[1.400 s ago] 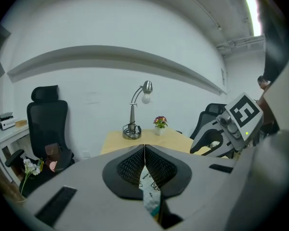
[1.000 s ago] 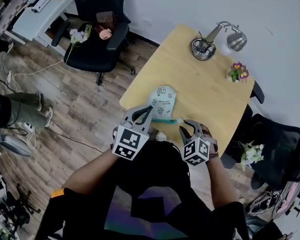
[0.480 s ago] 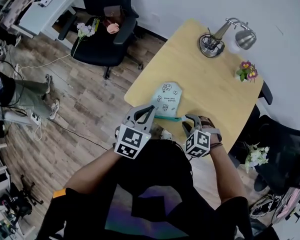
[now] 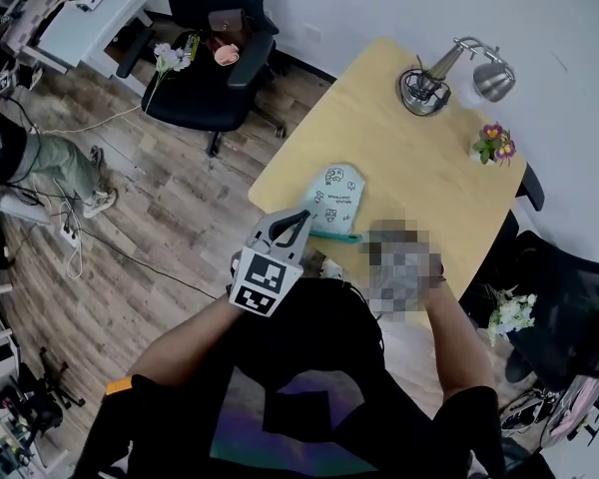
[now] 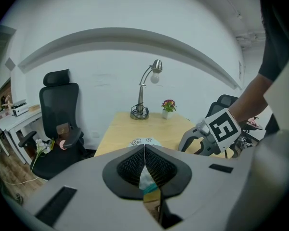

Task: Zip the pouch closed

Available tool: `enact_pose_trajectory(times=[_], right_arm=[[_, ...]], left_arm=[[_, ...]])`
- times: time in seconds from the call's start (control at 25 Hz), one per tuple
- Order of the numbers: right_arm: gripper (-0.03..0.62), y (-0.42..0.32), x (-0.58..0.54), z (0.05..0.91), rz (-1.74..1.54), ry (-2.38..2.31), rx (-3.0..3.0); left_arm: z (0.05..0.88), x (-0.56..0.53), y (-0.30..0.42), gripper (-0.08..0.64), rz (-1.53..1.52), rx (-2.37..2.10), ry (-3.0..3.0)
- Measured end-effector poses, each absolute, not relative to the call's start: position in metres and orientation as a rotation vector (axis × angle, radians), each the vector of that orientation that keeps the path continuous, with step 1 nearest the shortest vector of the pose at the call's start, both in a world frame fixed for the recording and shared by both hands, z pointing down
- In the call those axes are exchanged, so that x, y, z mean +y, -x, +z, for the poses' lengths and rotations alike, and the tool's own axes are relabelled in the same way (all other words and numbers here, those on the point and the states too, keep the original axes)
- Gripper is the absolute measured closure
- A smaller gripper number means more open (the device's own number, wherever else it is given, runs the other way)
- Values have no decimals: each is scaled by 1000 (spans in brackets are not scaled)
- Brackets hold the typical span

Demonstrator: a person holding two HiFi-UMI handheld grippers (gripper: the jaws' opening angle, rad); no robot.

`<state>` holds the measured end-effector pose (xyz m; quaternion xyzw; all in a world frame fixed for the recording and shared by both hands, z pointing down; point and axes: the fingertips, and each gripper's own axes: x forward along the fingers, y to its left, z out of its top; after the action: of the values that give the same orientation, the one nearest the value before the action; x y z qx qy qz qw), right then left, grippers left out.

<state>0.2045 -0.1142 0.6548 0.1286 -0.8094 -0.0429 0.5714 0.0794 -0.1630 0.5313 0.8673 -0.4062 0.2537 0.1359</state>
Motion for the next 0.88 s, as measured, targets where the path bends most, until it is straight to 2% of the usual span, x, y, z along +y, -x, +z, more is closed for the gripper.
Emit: enact_pose_trajectory(times=[0.16,0.24,0.28,0.48,0.88], right_arm=[[493,-204,-113,656,-66,-267,-1893],[549,-205,-113,656,-66,-271,-1886],[554,-205,-113,655,-61,-278,-1884],[560,-200,-107,637,104,-291,-1929],[565,-172,-107,544,383,-347,-2146]], left_arm=[[529,-165,-82,549,728,-1166,-2525],[528,-165,-83,549,726,-1158,-2534],[528,-164,-84,549,725,-1154,-2537],[523,-163,-82,549,710,-1146,-2554],[477,-158,-86,549,588,-1113,-2670]])
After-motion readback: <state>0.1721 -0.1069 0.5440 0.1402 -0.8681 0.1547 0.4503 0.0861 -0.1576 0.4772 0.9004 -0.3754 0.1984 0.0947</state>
